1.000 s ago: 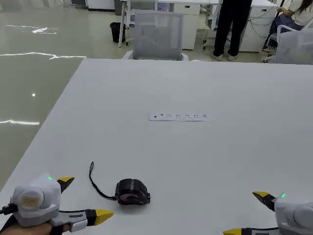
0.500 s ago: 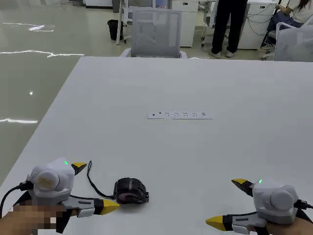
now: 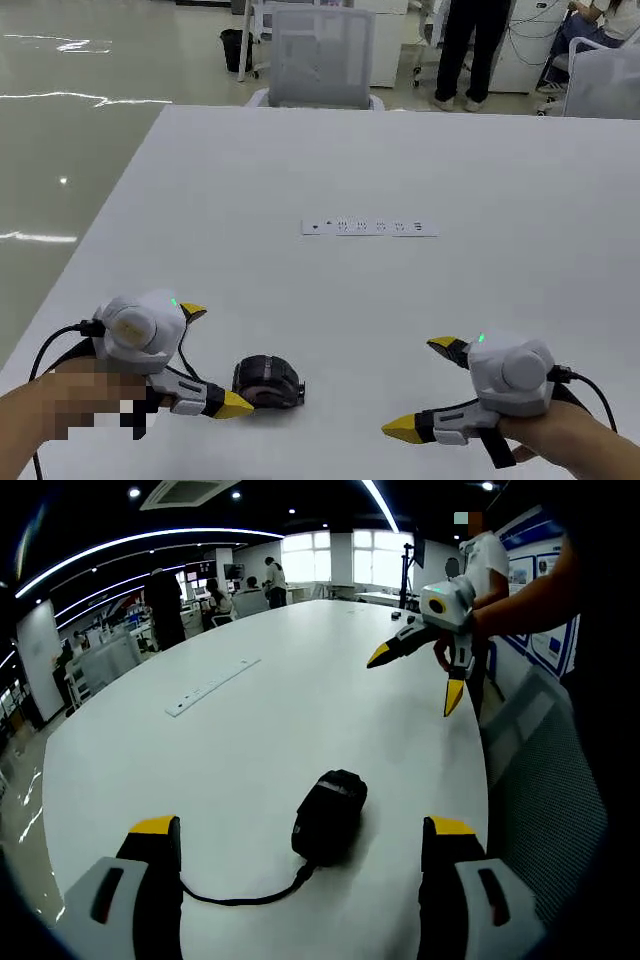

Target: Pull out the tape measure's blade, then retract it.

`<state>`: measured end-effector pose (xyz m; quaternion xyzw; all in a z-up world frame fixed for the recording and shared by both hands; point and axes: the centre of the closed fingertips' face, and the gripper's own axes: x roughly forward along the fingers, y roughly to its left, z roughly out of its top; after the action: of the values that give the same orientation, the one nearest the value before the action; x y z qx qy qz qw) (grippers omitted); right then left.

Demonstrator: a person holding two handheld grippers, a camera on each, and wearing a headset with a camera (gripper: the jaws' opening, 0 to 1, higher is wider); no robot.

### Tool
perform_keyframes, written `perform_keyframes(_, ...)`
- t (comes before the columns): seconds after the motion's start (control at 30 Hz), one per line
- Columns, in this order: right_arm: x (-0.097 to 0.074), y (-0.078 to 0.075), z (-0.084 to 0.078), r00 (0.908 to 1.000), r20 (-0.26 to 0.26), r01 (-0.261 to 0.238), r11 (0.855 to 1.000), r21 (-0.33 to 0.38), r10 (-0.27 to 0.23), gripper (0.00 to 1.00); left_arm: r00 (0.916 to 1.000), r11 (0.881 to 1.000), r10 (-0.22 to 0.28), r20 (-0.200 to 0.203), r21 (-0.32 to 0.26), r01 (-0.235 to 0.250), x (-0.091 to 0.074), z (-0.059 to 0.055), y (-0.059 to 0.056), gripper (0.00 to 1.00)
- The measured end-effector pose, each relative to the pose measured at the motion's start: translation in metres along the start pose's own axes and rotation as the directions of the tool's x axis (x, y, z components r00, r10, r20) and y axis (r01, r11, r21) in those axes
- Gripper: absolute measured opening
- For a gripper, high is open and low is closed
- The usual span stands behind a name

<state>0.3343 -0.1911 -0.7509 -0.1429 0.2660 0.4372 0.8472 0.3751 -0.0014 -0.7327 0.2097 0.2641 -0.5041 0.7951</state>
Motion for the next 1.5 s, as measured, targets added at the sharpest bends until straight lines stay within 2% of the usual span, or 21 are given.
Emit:
perform_keyframes(0.07, 0.007, 0.005, 0.006, 0.9997, -0.004, -0.026, 0.999, -0.030, 0.026, 0.92, 0.9998, 1.000, -0.015, -0.014, 0.020, 0.016, 0.003, 0.001, 0.002, 0.99)
perform_keyframes(0.27, 0.028, 0.019, 0.023, 0.9949, -0.018, -0.100, 0.991, -0.084, 0.099, 0.91, 0.9963, 0.993, -0.057, -0.064, 0.097, 0.063, 0.015, 0.005, -0.003, 0.99)
perform_keyframes(0.37, 0.038, 0.025, 0.029, 0.9915, -0.030, -0.129, 0.985, -0.112, 0.127, 0.90, 0.9945, 0.989, -0.074, -0.074, 0.124, 0.083, 0.021, 0.009, -0.005, 0.99)
perform_keyframes(0.47, 0.049, 0.030, 0.034, 0.9875, -0.043, -0.156, 0.979, -0.131, 0.152, 0.88, 0.9901, 0.982, -0.095, -0.103, 0.155, 0.110, 0.027, 0.008, -0.007, 0.98)
perform_keyframes(0.53, 0.054, 0.033, 0.034, 0.9839, -0.053, -0.176, 0.974, -0.144, 0.170, 0.85, 0.9865, 0.977, -0.109, -0.122, 0.167, 0.128, 0.029, 0.005, -0.010, 0.96)
perform_keyframes(0.63, 0.065, 0.040, 0.029, 0.9757, -0.089, -0.213, 0.963, -0.168, 0.200, 0.81, 0.9766, 0.970, -0.135, -0.167, 0.176, 0.165, 0.035, -0.005, -0.016, 0.87)
perform_keyframes(0.7, 0.072, 0.043, 0.030, 0.9714, -0.102, -0.230, 0.957, -0.177, 0.214, 0.77, 0.9739, 0.971, -0.140, -0.179, 0.168, 0.170, 0.038, -0.008, -0.016, 0.86)
perform_keyframes(0.77, 0.078, 0.043, 0.028, 0.9685, -0.117, -0.238, 0.954, -0.182, 0.220, 0.75, 0.9724, 0.974, -0.148, -0.181, 0.141, 0.175, 0.040, -0.007, -0.016, 0.85)
perform_keyframes(0.87, 0.086, 0.047, 0.028, 0.9636, -0.130, -0.255, 0.950, -0.181, 0.233, 0.71, 0.9735, 0.974, -0.149, -0.173, 0.145, 0.175, 0.042, -0.001, -0.015, 0.83)
perform_keyframes(0.93, 0.093, 0.050, 0.025, 0.9569, -0.151, -0.272, 0.948, -0.166, 0.248, 0.68, 0.9700, 0.970, -0.156, -0.186, 0.157, 0.186, 0.044, -0.002, -0.017, 0.81)
perform_keyframes(1.03, 0.101, 0.052, 0.019, 0.9428, -0.207, -0.302, 0.931, -0.202, 0.261, 0.67, 0.9673, 0.966, -0.155, -0.201, 0.172, 0.191, 0.046, -0.002, -0.018, 0.80)
perform_keyframes(1.2, 0.110, 0.056, 0.025, 0.9351, -0.225, -0.325, 0.917, -0.233, 0.274, 0.63, 0.9622, 0.961, -0.166, -0.216, 0.184, 0.207, 0.049, -0.004, -0.021, 0.77)
perform_keyframes(1.3, 0.116, 0.059, 0.026, 0.9245, -0.246, -0.352, 0.900, -0.257, 0.291, 0.59, 0.9585, 0.958, -0.166, -0.232, 0.191, 0.213, 0.051, -0.006, -0.020, 0.75)
perform_keyframes(1.4, 0.120, 0.058, 0.026, 0.9216, -0.259, -0.356, 0.895, -0.268, 0.289, 0.57, 0.9560, 0.956, -0.169, -0.239, 0.194, 0.218, 0.054, -0.006, -0.021, 0.72)
perform_keyframes(1.5, 0.123, 0.055, 0.023, 0.9153, -0.281, -0.365, 0.889, -0.276, 0.289, 0.54, 0.9470, 0.948, -0.181, -0.265, 0.210, 0.240, 0.056, -0.009, -0.025, 0.69)
